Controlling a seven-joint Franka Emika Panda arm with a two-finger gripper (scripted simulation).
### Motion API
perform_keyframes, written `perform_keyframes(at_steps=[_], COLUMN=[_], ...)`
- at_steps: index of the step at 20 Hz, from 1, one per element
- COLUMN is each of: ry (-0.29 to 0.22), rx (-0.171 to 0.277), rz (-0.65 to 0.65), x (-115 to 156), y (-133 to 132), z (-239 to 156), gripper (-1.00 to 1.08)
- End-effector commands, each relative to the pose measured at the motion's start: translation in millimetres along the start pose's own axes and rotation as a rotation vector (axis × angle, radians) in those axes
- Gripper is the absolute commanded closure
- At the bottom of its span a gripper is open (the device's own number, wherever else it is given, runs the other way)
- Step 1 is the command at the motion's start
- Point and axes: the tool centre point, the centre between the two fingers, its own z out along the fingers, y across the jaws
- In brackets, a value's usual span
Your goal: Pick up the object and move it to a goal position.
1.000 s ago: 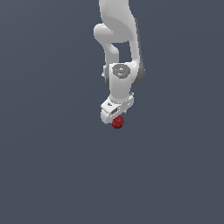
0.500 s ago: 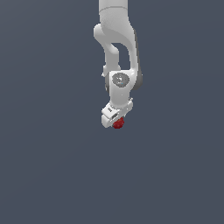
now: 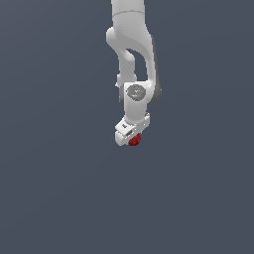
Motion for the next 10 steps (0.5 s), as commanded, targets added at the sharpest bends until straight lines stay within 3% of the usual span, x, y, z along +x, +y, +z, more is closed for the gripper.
perform_keyframes(at_steps=[1, 10], ry=[-0.001, 0.0], rx=[0.001, 0.0], rz=[-0.001, 0.0], x=[0.4, -1.1], y=[-1.1, 0.3], z=[1.3, -6.1], gripper=[1.08, 1.08])
